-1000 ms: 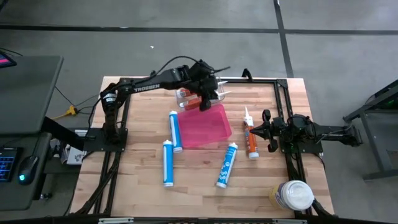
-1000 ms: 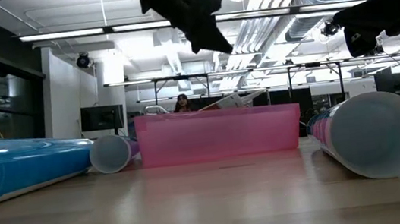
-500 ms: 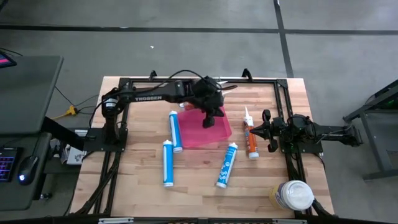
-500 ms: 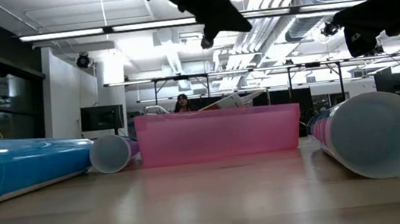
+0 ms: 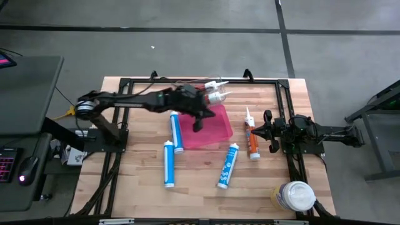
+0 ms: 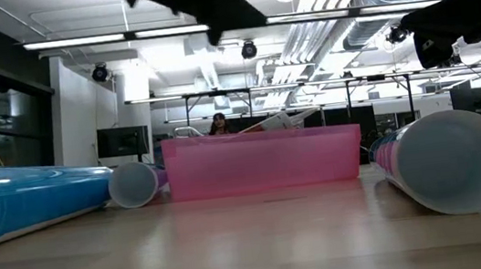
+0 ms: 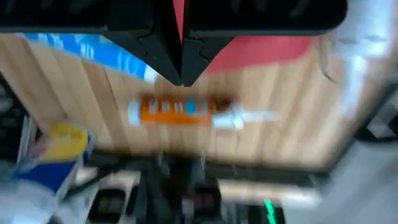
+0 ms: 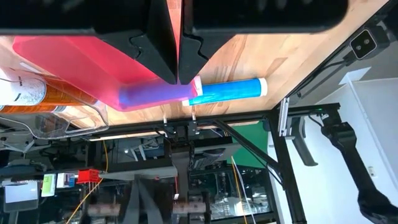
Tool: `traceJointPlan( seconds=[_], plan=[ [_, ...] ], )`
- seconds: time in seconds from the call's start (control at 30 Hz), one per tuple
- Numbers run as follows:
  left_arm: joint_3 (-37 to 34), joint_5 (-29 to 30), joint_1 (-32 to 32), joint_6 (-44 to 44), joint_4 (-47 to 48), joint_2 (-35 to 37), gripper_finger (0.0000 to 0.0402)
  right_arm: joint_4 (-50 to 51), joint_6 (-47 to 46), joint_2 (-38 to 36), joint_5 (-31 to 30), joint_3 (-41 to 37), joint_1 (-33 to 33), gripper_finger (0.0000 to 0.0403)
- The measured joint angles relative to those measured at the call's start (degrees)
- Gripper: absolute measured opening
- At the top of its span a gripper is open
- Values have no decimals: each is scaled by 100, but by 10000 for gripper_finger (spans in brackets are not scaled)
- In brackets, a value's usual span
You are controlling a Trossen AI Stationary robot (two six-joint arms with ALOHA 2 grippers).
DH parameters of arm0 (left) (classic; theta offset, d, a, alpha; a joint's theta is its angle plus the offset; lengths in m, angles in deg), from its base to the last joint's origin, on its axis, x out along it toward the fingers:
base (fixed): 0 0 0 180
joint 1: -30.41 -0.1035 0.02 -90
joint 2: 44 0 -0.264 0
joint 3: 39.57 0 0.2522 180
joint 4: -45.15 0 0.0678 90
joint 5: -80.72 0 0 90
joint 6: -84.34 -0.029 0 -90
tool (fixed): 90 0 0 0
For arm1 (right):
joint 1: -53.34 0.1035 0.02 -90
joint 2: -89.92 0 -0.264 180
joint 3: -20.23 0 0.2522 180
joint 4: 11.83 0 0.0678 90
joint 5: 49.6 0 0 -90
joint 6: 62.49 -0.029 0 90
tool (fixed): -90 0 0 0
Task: Pick & place silicon tubes, Sealant and Lysol wipes
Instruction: Put the orange sealant into the transparent bin
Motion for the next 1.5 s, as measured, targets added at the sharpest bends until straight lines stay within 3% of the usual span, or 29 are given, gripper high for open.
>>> traceJointPlan(
  seconds=[0.17,0.47,0.77,1.23,1.5],
  plan=[
    [-1238,302,-2,-24,-351,1056,0,0,1,0,0,-1,-1,12],
    [-3313,325,-7,-31,-654,3151,0,0,1,-1,0,-1,1,12],
    [-4972,320,-2,445,-2009,4645,0,-2,-1,-2,0,-1,-1,12],
    [-6029,181,141,938,-2109,6510,0,-2,1,0,1,0,1,12],
    [-6381,1099,958,855,-2117,6869,0,-2,1,0,1,1,0,12]
  ],
)
